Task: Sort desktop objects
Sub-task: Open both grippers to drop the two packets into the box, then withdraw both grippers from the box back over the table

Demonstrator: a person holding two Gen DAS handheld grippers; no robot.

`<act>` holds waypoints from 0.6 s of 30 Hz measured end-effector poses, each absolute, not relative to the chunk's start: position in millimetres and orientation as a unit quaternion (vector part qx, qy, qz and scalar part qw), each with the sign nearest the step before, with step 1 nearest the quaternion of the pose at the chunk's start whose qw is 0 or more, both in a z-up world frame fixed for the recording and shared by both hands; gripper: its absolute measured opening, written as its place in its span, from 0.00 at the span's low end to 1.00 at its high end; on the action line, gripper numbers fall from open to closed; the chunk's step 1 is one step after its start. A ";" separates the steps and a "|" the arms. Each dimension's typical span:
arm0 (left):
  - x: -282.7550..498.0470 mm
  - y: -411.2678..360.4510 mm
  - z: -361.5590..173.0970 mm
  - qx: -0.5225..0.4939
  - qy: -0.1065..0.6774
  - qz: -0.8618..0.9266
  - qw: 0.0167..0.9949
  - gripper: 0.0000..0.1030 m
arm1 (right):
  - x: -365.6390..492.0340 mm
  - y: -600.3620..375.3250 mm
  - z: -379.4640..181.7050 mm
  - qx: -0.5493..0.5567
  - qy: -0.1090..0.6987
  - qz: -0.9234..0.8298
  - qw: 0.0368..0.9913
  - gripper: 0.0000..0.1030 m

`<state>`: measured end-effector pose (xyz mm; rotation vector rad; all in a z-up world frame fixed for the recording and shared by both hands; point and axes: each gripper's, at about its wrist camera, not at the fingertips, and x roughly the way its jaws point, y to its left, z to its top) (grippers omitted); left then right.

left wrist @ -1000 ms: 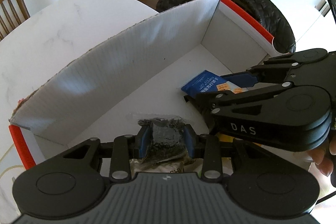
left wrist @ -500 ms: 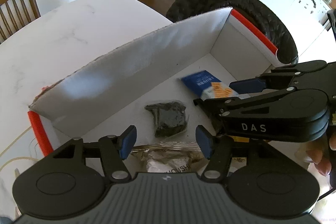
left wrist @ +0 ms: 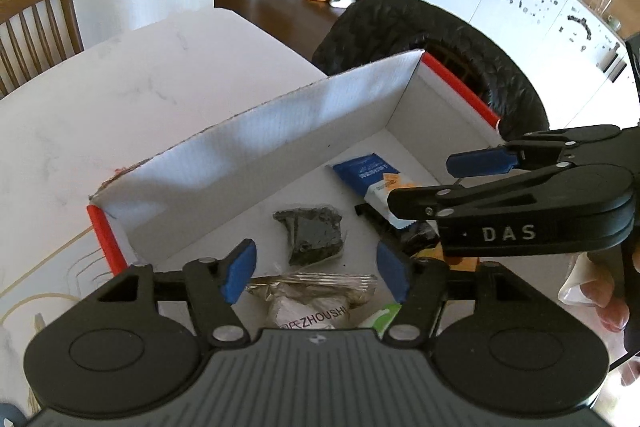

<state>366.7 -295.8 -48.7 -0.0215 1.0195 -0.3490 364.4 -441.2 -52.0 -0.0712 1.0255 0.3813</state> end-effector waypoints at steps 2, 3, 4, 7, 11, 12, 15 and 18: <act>362.4 -295.4 -45.6 -0.010 0.480 -0.164 0.862 0.66 | 357.8 -442.9 -46.2 -0.032 0.480 0.183 0.857 0.70; 359.8 -294.8 -44.0 -0.011 0.478 -0.164 0.863 0.66 | 355.6 -444.3 -43.7 -0.030 0.478 0.186 0.858 0.70; 357.3 -293.8 -41.8 -0.014 0.476 -0.166 0.863 0.66 | 353.3 -445.1 -42.5 -0.028 0.476 0.189 0.858 0.70; 350.4 -292.6 -35.5 -0.018 0.469 -0.169 0.867 0.69 | 342.5 -447.6 -35.1 -0.022 0.471 0.193 0.860 0.71; 342.1 -288.4 -27.1 -0.014 0.460 -0.169 0.872 0.73 | 332.9 -455.8 -27.9 -0.011 0.462 0.190 0.866 0.73; 340.2 -286.4 -25.0 -0.017 0.459 -0.168 0.872 0.73 | 330.5 -458.6 -25.7 -0.004 0.461 0.189 0.867 0.74; 332.6 -282.2 -19.4 -0.022 0.452 -0.172 0.875 0.76 | 322.3 -465.8 -19.2 0.013 0.458 0.189 0.869 0.75; 322.6 -281.3 -13.3 -0.012 0.441 -0.180 0.879 0.76 | 312.4 -469.8 -13.8 0.013 0.448 0.191 0.873 0.82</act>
